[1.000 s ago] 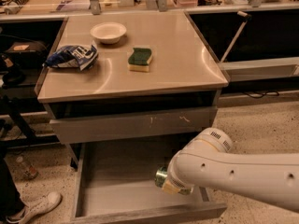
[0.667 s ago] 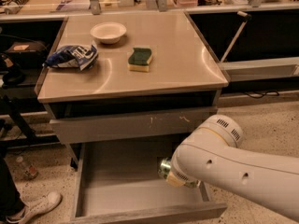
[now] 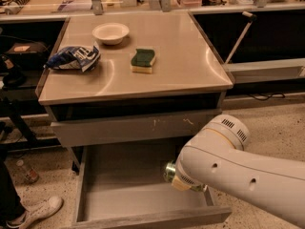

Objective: Pick green can from middle drawer and place on counter

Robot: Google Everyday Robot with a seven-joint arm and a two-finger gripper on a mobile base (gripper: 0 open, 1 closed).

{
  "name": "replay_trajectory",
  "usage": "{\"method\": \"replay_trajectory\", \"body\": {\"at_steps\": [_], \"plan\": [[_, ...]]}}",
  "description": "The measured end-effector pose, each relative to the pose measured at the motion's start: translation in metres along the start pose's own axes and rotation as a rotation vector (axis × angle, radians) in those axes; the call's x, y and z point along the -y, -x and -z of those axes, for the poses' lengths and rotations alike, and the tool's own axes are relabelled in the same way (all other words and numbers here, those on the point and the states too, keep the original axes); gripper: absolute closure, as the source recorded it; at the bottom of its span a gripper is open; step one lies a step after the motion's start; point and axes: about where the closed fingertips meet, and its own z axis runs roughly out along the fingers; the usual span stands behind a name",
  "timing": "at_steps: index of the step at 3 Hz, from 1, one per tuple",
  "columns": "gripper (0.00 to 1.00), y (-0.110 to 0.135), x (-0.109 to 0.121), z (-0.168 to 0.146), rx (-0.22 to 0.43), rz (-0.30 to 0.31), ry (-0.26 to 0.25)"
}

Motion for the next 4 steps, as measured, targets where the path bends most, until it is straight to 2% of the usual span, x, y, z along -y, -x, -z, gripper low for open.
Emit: {"method": "replay_trajectory", "body": {"at_steps": [1, 3, 4], "plan": [[1.00, 0.014, 0.029, 0.030, -0.008, -0.014, -0.057], [1.00, 0.055, 0.102, 0.117, -0.003, -0.038, -0.203], [1.00, 0.077, 0.136, 0.142, -0.019, -0.028, -0.254]]}}
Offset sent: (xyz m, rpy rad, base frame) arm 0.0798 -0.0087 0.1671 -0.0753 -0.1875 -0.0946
